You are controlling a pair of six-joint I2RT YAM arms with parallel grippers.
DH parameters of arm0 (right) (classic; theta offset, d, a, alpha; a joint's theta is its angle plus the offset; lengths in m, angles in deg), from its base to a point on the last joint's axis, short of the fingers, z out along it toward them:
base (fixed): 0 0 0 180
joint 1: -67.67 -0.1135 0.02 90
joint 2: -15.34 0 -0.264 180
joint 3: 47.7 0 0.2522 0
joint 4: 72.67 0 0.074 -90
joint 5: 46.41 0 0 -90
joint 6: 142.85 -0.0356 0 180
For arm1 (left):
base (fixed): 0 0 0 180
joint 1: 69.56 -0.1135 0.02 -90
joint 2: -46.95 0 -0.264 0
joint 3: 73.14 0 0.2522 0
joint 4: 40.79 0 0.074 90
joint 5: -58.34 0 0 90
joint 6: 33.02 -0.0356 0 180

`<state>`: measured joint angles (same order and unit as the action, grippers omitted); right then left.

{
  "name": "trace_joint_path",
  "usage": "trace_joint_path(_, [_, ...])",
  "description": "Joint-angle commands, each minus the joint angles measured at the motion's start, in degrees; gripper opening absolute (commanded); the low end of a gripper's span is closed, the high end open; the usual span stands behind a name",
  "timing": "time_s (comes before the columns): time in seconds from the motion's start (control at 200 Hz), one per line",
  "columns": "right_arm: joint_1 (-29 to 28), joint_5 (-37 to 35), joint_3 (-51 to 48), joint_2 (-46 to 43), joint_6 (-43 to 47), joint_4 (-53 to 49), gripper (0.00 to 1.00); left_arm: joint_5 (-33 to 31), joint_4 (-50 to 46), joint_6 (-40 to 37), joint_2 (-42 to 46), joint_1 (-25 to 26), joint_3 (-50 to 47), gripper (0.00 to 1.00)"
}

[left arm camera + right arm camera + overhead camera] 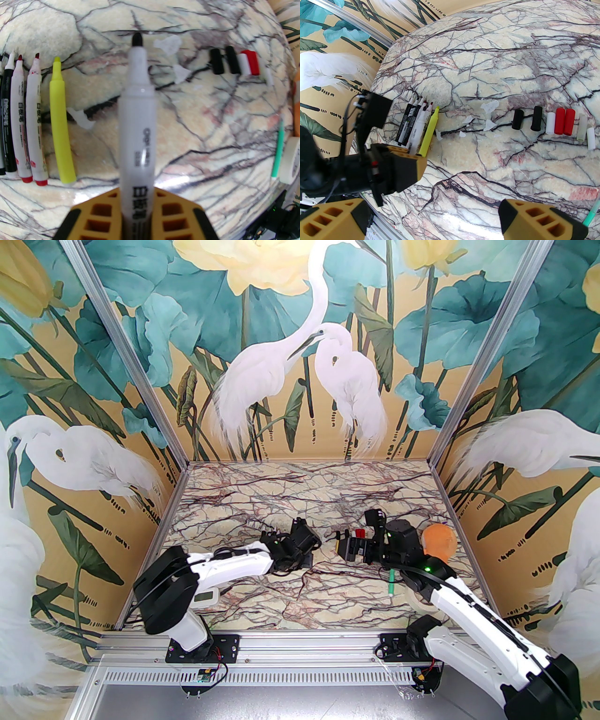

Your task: Open the pen caps

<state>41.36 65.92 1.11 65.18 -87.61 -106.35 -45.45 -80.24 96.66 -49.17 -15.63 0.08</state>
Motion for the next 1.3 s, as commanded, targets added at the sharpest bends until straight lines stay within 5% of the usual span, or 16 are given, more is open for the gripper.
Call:
trace_joint_path(0.0, [-0.39, -0.74, -0.81, -1.23, -1.00, -0.81, 0.99, -3.65, -1.99, 0.24, -2.73, -0.57, 2.44, 0.14])
trace_joint_path(0.695, [-0.16, -13.05, -2.44, -1.62, -7.55, -9.03, 0.99, -6.72, -5.75, -1.55, -13.06, -3.65, 7.69, 0.21])
trace_joint_path(0.995, [0.03, -7.23, -4.73, -4.40, -5.69, -2.27, 0.99, -6.08, -5.55, -1.96, -15.13, -3.99, 8.81, 0.26])
trace_joint_path(1.295, [0.03, -10.98, -3.71, -7.12, -3.95, -4.28, 0.99, -6.48, -6.83, -1.95, -14.18, -4.10, 9.50, 0.30])
